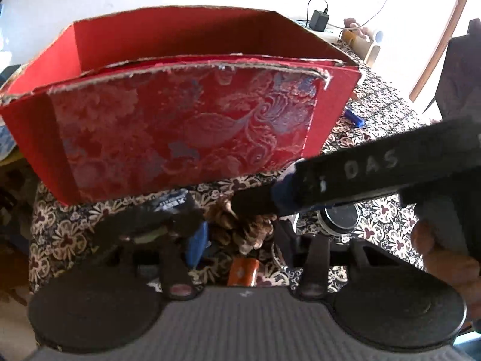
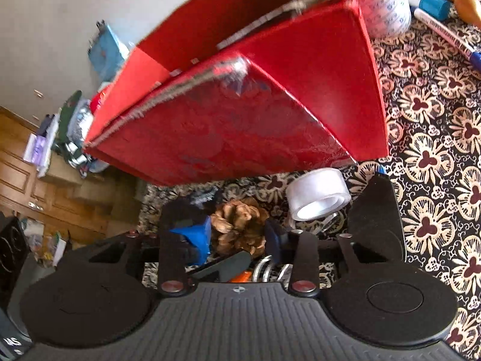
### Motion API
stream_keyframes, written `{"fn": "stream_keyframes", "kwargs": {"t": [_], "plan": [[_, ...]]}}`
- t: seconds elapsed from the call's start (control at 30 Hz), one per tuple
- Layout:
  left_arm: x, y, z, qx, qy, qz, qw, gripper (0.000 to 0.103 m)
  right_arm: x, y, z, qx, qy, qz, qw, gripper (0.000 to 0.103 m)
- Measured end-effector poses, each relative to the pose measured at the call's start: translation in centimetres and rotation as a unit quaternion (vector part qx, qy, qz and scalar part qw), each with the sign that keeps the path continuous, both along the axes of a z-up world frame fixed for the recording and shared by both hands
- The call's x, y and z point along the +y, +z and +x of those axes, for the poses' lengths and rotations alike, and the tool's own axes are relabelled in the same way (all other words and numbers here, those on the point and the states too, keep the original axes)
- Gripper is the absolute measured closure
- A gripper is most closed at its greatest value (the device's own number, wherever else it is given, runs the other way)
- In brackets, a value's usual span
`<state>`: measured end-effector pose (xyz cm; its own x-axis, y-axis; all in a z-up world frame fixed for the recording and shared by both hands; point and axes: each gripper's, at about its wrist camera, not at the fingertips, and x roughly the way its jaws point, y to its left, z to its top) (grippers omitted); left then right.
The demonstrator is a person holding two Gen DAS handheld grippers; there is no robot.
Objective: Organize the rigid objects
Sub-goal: 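Close the right gripper on the pine cone and lift it, then carry the pine cone with the right gripper over into the red box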
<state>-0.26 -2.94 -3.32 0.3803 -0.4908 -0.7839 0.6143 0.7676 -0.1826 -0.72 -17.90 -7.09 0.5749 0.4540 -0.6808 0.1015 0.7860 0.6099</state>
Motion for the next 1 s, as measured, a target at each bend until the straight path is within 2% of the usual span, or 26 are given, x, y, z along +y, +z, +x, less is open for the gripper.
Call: {"fn": "stream_keyframes", "kwargs": {"t": [0.07,0.13,0.2,0.47,0.6,0.7,0.9,1.0], "plan": [[0.0,-0.5,0.4,0.013,0.0,-0.003,0.9999,0.063,0.1,0.2,0.2,-0.003,-0.001,0.0,1.0,0.084],[-0.2,-0.5,0.5,0.001,0.001,0.001,1.0,0.064,-0.3,0.4,0.2,0.004,-0.004,-0.006,1.0,0.085],[-0.5,-0.4,0.0,-0.007,-0.001,-0.001,1.0,0.08,-0.7,0.4,0.1,0.004,-0.006,0.0,1.0,0.085],[-0.8,2.5,-1.3,-0.04,-0.036,-0.01,0.9985,0.079,-2.5,3.3,-2.7,-0.025,-0.017,0.002,1.0,0.085],[-0.6,5.1,-2.2,-0.064,-0.06,-0.035,0.9955,0.079,-2.9,7.0,-4.1,-0.068,-0.027,-0.013,0.997,0.085],[-0.4,7.7,-2.6,-0.102,-0.075,-0.057,0.9904,0.079,-3.1,9.5,-4.1,-0.103,-0.033,-0.023,0.994,0.085],[0.4,12.1,-0.5,-0.157,-0.071,-0.087,0.9813,0.079,-2.8,13.5,-0.7,-0.168,-0.028,-0.054,0.984,0.085],[0.8,13.1,1.5,-0.171,-0.057,-0.087,0.9798,0.079,-2.4,14.3,2.0,-0.169,-0.018,-0.059,0.984,0.085]]}}
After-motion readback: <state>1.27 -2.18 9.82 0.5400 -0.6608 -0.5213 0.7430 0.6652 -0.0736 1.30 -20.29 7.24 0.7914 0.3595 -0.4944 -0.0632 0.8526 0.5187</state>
